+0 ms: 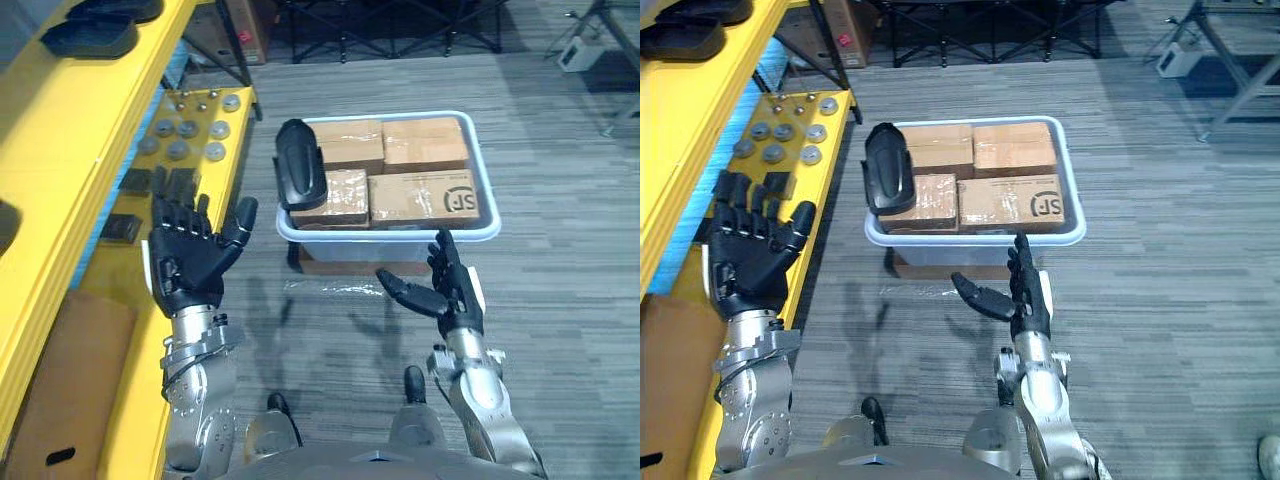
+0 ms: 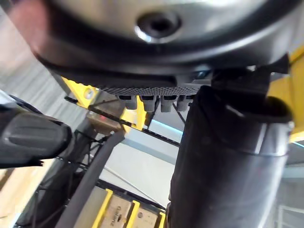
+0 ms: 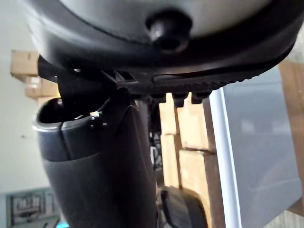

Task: Walk over and take three plastic housings, then place them on the shelf

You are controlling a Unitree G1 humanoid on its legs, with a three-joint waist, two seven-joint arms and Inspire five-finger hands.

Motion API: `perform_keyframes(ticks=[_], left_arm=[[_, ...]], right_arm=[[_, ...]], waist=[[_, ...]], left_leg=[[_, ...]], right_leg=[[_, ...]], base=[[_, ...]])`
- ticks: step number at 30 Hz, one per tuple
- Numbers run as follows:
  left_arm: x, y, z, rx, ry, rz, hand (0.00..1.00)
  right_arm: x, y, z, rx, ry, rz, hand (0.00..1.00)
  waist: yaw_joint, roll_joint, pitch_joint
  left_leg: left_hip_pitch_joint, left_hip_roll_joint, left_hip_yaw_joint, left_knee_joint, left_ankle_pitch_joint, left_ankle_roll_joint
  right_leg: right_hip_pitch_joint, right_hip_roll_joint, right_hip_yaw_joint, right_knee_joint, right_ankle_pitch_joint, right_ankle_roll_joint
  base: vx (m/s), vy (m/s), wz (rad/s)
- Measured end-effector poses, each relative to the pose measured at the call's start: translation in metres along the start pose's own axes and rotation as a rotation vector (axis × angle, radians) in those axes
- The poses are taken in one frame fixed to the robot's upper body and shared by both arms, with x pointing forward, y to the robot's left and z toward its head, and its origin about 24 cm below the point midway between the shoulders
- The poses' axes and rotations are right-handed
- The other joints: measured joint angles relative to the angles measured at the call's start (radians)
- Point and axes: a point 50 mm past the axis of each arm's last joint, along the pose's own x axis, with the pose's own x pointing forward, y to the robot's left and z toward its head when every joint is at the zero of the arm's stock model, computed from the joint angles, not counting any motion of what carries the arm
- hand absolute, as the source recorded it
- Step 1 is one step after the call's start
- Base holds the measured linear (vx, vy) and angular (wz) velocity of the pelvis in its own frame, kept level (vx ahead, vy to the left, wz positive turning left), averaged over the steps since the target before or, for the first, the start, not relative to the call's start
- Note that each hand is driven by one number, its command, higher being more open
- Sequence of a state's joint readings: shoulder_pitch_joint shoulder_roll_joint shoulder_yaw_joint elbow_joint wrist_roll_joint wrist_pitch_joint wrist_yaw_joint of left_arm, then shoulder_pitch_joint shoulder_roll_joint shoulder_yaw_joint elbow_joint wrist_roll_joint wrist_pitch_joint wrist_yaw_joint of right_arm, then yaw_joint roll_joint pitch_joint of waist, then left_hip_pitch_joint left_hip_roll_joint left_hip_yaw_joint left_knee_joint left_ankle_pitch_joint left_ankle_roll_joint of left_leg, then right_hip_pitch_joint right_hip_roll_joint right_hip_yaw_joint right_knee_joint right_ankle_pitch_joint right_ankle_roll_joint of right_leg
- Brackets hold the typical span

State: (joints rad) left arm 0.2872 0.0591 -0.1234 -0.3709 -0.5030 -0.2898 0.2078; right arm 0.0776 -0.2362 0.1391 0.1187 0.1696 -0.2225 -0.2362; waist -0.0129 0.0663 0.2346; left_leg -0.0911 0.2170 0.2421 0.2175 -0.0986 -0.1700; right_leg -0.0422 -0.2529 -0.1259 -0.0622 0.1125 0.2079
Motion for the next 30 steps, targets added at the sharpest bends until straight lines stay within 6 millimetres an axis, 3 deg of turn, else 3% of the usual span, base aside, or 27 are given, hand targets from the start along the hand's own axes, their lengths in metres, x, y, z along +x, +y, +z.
perform_keyframes(ticks=[2,5,7,10,12,14,19,22,23,29,30], left_arm=[[-0.002,-0.008,-0.014,0.003,0.09,-0.036,1.0],[-0.006,-0.013,-0.024,0.038,0.153,-0.083,1.0],[-0.008,-0.022,-0.034,0.043,0.2,-0.171,1.0],[-0.011,-0.038,-0.04,0.061,0.221,-0.279,1.0],[-0.011,-0.043,-0.047,0.063,0.244,-0.308,1.0],[-0.011,-0.04,-0.055,0.083,0.273,-0.302,1.0],[-0.01,-0.041,-0.068,0.113,0.302,-0.309,1.0],[-0.012,-0.047,-0.076,0.097,0.333,-0.319,1.0],[-0.012,-0.049,-0.084,0.09,0.361,-0.315,1.0],[-0.022,-0.048,-0.103,0.106,0.448,-0.28,1.0],[-0.023,-0.048,-0.106,0.111,0.459,-0.275,1.0]], right_arm=[[0.045,-0.012,0.019,-0.043,-0.046,-0.095,1.0],[0.09,-0.024,0.055,-0.085,-0.132,-0.168,1.0],[0.126,-0.05,0.093,-0.131,-0.178,-0.239,1.0],[0.152,-0.078,0.138,-0.192,-0.228,-0.331,1.0],[0.16,-0.086,0.157,-0.238,-0.247,-0.364,1.0],[0.166,-0.083,0.168,-0.255,-0.255,-0.36,1.0],[0.179,-0.084,0.184,-0.276,-0.177,-0.389,1.0],[0.182,-0.096,0.198,-0.303,-0.141,-0.414,1.0],[0.182,-0.104,0.205,-0.323,-0.123,-0.443,1.0],[0.176,-0.134,0.222,-0.348,-0.018,-0.596,1.0],[0.175,-0.137,0.221,-0.349,0.005,-0.623,0.0]], waist=[[0.036,0.001,0.029],[0.055,0.007,0.068],[0.095,0.019,0.095],[0.136,0.044,0.144],[0.159,0.057,0.165],[0.172,0.058,0.169],[0.206,0.073,0.201],[0.234,0.093,0.217],[0.237,0.112,0.236],[0.263,0.12,0.25],[0.265,0.12,0.25]], left_leg=[[-0.036,-0.006,-0.045,0.011,0.008,0.0],[-0.066,-0.015,-0.093,0.013,0.025,0.003],[-0.11,-0.028,-0.142,0.003,0.046,0.003],[-0.144,-0.039,-0.187,-0.014,0.081,0.007],[-0.154,-0.049,-0.206,-0.015,0.089,0.01],[-0.171,-0.061,-0.226,-0.012,0.092,0.014],[-0.184,-0.07,-0.244,-0.01,0.097,0.021],[-0.219,-0.078,-0.254,0.004,0.1,0.024],[-0.221,-0.085,-0.262,0.007,0.102,0.027],[-0.287,-0.101,-0.291,0.024,0.11,0.034],[-0.291,-0.102,-0.294,0.024,0.111,0.034]], right_leg=[[0.005,0.0,-0.036,-0.013,0.018,-0.001],[0.008,-0.001,-0.082,-0.013,0.028,-0.007],[-0.01,-0.005,-0.125,-0.013,0.037,-0.012],[-0.022,-0.007,-0.174,-0.013,0.056,-0.018],[-0.022,-0.013,-0.199,-0.013,0.063,-0.018],[-0.025,-0.022,-0.22,-0.013,0.063,-0.018],[-0.035,-0.032,-0.26,0.013,0.063,-0.019],[-0.065,-0.041,-0.279,0.031,0.062,-0.02],[-0.065,-0.048,-0.288,0.045,0.062,-0.02],[-0.099,-0.058,-0.329,0.046,0.06,-0.022],[-0.1,-0.059,-0.335,0.047,0.06,-0.023]], base=[[-0.11,0.008,0.45],[-0.11,0.004,0.41],[-0.1,0.005,0.46],[-0.06,0.016,0.41],[-0.03,0.029,0.23],[0.0,0.041,0.24],[-0.01,0.031,0.13],[-0.04,0.031,0.1],[-0.03,0.033,0.14],[-0.02,0.015,0.15],[-0.01,0.006,0.14]])
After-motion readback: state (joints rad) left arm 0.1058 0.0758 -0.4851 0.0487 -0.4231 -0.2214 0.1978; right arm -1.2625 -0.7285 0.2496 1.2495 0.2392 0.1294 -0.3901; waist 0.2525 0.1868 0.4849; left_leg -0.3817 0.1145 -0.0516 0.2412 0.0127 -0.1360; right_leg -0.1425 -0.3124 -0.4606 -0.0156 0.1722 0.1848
